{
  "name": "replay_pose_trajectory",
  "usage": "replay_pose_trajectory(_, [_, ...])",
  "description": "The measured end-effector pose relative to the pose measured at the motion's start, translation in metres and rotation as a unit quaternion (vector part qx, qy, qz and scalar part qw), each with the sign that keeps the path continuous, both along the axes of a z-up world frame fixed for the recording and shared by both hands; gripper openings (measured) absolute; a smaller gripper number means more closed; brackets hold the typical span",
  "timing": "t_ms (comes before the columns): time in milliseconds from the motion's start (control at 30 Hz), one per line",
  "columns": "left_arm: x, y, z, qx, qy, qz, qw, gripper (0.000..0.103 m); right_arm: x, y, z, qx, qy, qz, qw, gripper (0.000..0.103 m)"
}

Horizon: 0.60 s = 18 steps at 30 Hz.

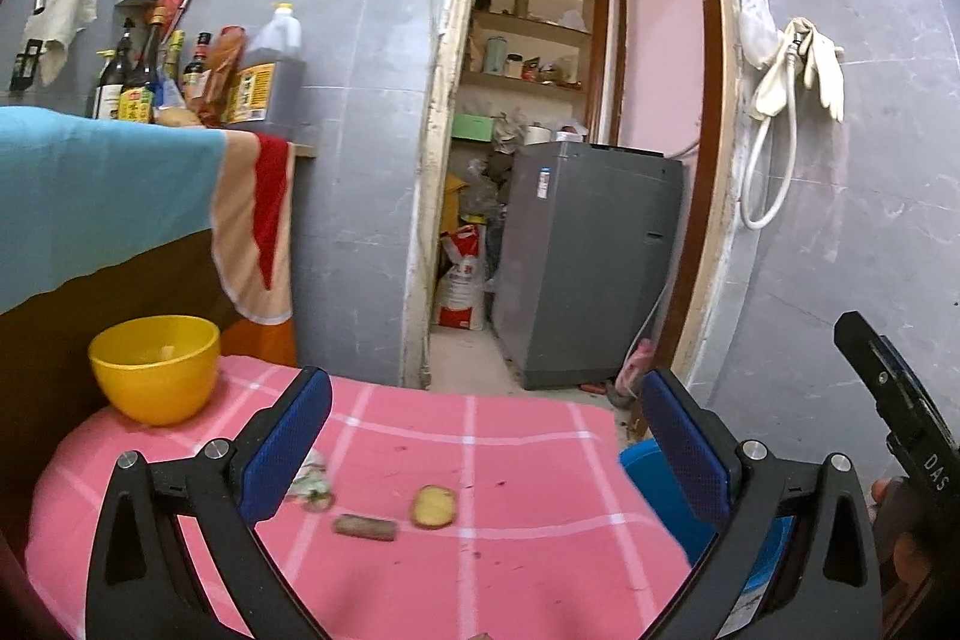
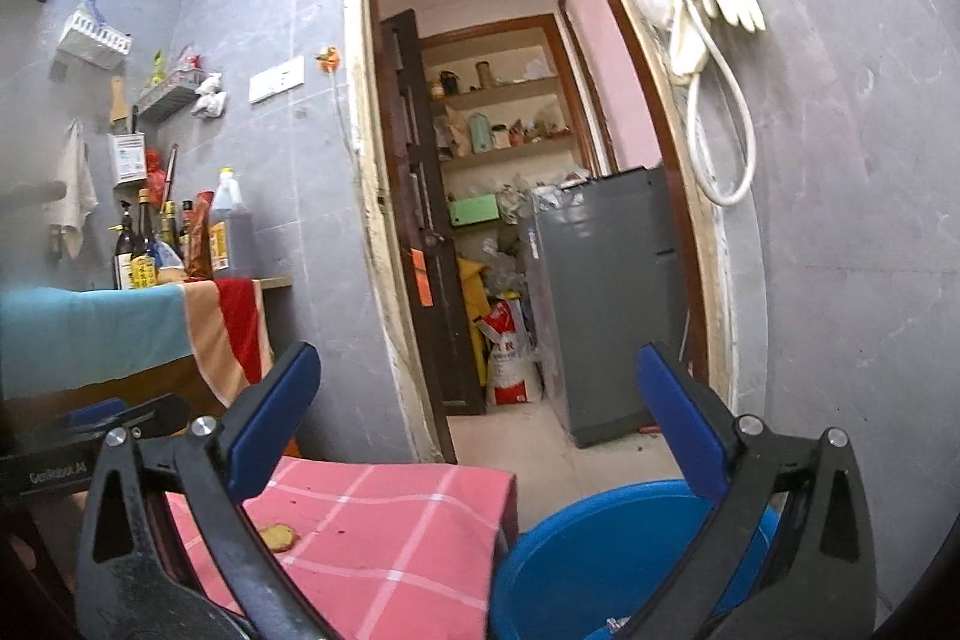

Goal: Collect trash
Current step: 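Move both tools back over the table toward the foil and potato peel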

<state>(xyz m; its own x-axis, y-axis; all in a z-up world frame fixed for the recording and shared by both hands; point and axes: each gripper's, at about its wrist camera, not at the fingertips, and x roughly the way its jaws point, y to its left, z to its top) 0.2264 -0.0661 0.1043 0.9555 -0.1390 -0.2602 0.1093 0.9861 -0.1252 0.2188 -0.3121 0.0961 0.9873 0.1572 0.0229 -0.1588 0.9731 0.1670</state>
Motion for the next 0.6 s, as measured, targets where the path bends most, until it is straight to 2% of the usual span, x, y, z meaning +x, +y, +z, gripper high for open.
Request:
replay_pose_trajectory(333, [-0.022, 0.036, -0.002, 0.003, -0.025, 0.035, 0.9991, 0.101, -0.004, 0.037, -0.001, -0.033, -0.014, 0.033, 0.999, 0.103])
replay_pose_trajectory(600, [-0.027, 0.072, -0.012, 0.019, -0.018, 0.063, 0.9977, 0.101, 0.004, 0.064, -0.005, -0.064, 0.000, 0.060, 0.996, 0.103])
